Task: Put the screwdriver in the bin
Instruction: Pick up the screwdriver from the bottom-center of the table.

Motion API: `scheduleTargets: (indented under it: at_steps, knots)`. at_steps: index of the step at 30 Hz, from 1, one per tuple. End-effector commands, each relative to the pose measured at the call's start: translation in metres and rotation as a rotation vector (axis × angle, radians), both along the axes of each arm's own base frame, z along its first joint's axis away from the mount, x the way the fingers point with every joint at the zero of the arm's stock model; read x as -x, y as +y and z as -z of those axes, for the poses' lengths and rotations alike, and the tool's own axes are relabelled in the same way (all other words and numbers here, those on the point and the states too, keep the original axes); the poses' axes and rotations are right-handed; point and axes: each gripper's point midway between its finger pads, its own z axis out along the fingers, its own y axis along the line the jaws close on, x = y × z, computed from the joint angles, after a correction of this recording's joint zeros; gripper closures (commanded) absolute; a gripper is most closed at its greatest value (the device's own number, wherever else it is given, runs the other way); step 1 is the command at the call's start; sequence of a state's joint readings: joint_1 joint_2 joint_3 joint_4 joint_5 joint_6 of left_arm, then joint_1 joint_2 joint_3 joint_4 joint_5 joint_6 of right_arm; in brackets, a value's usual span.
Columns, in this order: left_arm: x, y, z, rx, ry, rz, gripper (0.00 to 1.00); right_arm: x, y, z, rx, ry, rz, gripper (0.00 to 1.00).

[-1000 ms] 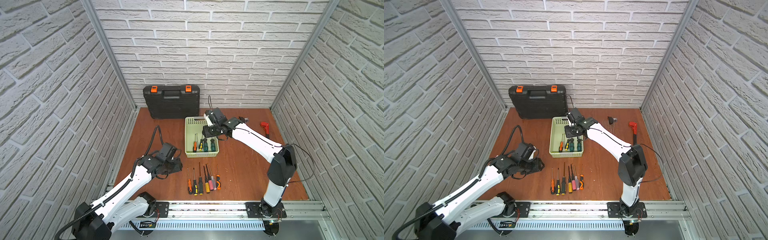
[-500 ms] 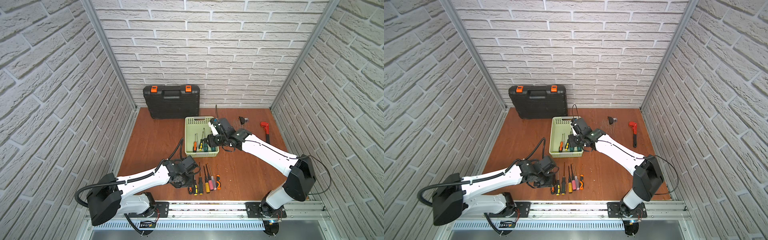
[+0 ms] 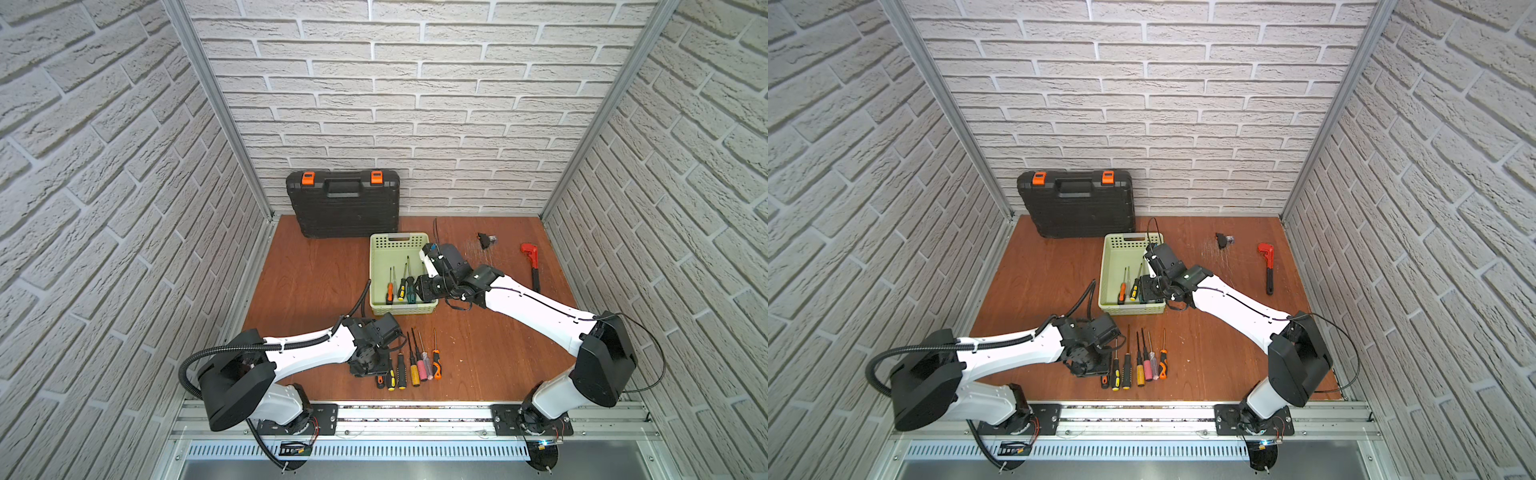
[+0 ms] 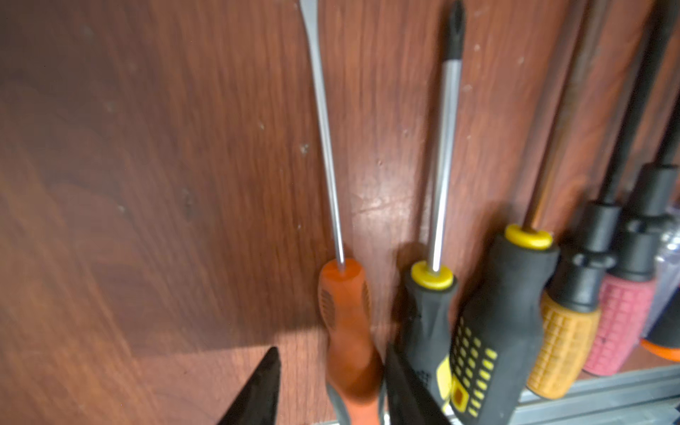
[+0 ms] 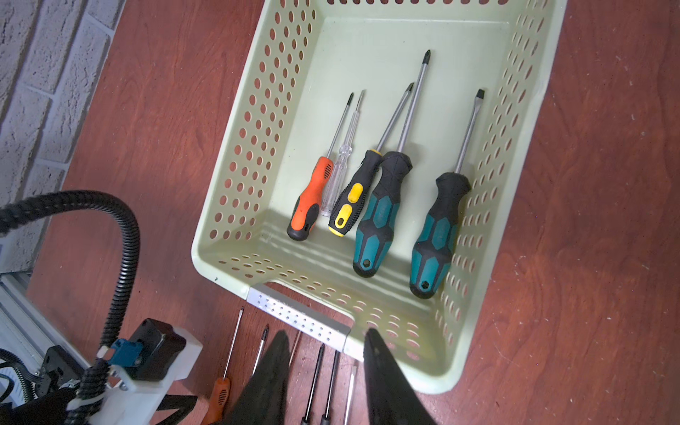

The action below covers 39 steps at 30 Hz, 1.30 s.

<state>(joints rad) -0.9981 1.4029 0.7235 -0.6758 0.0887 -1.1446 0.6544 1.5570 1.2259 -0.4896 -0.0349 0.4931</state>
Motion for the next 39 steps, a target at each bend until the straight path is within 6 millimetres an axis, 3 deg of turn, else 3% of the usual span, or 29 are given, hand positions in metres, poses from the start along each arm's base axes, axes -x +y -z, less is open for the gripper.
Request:
scheduleTargets:
  at_steps: [1, 10, 16, 18, 25, 32, 34, 36, 39]
  knots:
    - [-0.005, -0.001, 0.000, -0.026, -0.022, 0.010, 0.56, -0.002, 0.004, -0.012, -0.051, -0.033, 0.007, 0.65]
    - [0.004, 0.001, 0.014, -0.033, 0.016, 0.004, 0.67, -0.002, 0.007, -0.009, -0.064, -0.026, 0.004, 0.66]
    - [0.005, 0.008, 0.016, -0.054, 0.011, -0.013, 0.94, -0.003, 0.008, -0.010, -0.070, -0.030, 0.008, 0.66]
    - [0.002, 0.011, 0.009, -0.060, -0.018, -0.018, 0.95, -0.003, 0.008, -0.010, -0.070, -0.028, 0.008, 0.67]
    - [-0.001, 0.037, -0.035, -0.082, -0.118, -0.030, 0.96, -0.004, 0.009, -0.018, -0.082, -0.045, 0.007, 0.67]
    - [-0.007, 0.033, -0.119, 0.044, -0.204, 0.079, 0.94, -0.011, 0.001, -0.026, -0.036, -0.079, 0.019, 0.65]
    - [-0.017, 0.033, -0.145, 0.069, -0.248, 0.099, 0.93, -0.011, 0.002, -0.026, -0.034, -0.077, 0.012, 0.65]
    - [-0.040, 0.028, -0.166, 0.111, -0.296, 0.083, 0.93, -0.012, 0.003, -0.028, -0.040, -0.079, 0.010, 0.65]
    - [-0.082, 0.006, -0.180, 0.225, -0.330, 0.080, 0.92, -0.012, 0.004, -0.033, -0.050, -0.083, 0.006, 0.65]
